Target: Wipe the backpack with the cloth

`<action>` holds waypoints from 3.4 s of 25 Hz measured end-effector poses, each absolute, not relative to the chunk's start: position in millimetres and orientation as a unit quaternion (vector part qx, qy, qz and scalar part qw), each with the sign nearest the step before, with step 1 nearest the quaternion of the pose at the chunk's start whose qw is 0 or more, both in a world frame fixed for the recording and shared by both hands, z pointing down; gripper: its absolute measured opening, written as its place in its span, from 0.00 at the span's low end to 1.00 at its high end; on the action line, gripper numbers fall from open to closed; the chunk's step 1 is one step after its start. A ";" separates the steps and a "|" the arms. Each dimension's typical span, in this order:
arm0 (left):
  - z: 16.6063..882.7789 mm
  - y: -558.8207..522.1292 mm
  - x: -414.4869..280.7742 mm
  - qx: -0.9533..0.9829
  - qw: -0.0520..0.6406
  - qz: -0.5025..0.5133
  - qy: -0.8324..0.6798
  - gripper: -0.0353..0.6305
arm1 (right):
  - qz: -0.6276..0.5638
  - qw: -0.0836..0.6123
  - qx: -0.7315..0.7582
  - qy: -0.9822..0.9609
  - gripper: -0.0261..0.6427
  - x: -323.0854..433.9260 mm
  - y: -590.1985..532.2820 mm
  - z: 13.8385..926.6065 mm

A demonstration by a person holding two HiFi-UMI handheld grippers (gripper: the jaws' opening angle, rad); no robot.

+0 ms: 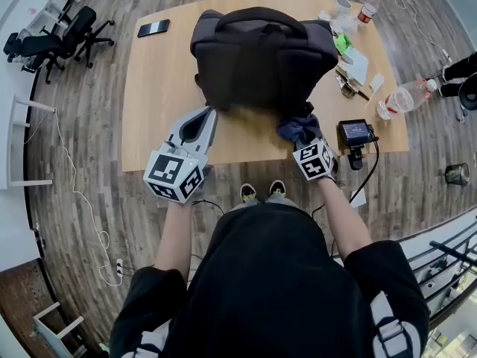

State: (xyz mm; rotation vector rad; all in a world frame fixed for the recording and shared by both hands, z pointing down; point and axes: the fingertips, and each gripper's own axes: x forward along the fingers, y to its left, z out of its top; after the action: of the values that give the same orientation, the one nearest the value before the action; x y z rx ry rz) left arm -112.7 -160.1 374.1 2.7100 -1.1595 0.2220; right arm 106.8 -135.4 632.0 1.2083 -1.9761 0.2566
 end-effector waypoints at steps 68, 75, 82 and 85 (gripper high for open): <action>389.0 -161.3 -179.0 0.866 0.090 0.046 -0.490 0.08 | -0.032 0.128 0.515 -0.847 0.11 -104.7 -219.9 373.5; 383.1 -162.7 -176.8 0.868 0.085 0.040 -0.487 0.08 | -0.076 0.009 0.552 -0.830 0.11 -82.6 -223.7 247.7; 381.1 -159.7 -179.5 0.867 0.085 0.034 -0.489 0.08 | -0.039 -0.012 0.554 -0.832 0.11 -77.4 -232.4 251.2; 380.7 -159.8 -180.9 0.866 0.085 0.035 -0.492 0.08 | -0.038 0.005 0.552 -0.833 0.11 -83.5 -230.0 267.8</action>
State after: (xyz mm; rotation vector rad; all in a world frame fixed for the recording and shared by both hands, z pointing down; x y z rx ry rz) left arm -180.9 -159.8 380.7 2.5818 -1.4672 0.1049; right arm -83.5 -230.0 267.8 1.7281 -2.6092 -0.1204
